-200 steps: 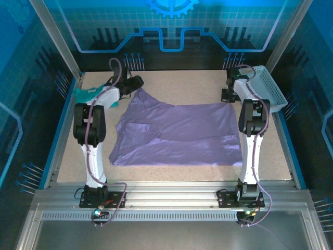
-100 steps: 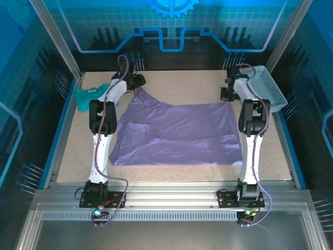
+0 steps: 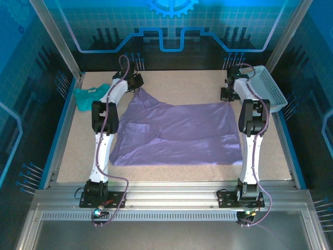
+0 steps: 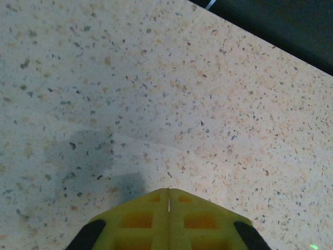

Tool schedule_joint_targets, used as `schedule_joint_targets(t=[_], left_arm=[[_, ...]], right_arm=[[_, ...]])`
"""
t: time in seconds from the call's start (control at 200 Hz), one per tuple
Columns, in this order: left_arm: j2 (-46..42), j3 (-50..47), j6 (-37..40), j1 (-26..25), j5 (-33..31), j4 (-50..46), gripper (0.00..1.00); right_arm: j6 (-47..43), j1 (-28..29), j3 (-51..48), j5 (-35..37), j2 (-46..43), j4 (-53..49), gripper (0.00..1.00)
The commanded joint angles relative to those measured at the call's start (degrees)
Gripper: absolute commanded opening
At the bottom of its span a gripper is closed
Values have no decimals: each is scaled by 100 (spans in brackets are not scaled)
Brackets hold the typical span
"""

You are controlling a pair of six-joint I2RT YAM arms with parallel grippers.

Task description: Fold the inside-out t-shirt

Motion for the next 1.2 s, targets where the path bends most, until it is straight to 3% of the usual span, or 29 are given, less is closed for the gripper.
schedule_joint_targets(t=[0.0, 0.115, 0.35, 0.56, 0.74, 0.955, 1.195], left_arm=[[-65, 167, 39, 82, 52, -132, 0], [-397, -98, 71, 82, 82, -61, 0], [-1831, -1532, -4, 82, 187, 501, 0], [-3753, -3946, -318, 131, 400, 1387, 0], [-5168, -5585, -808, 289, 988, 1791, 0], [-6640, -6983, -1336, 601, 1458, 1633, 0], [-7812, -7519, -1314, 601, 1664, 971, 0]], right_arm=[[-79, 7, 137, -33, -68, 47, 0], [-99, 8, 93, -61, -145, 83, 0], [-248, 7, -248, -264, -687, 380, 0], [-509, 7, -1464, -304, -1667, 1010, 0], [-548, -15, -2603, 19, -2581, 1394, 0], [-74, -99, -3940, 368, -3662, 1458, 0], [258, -107, -4640, 301, -4231, 1225, 0]])
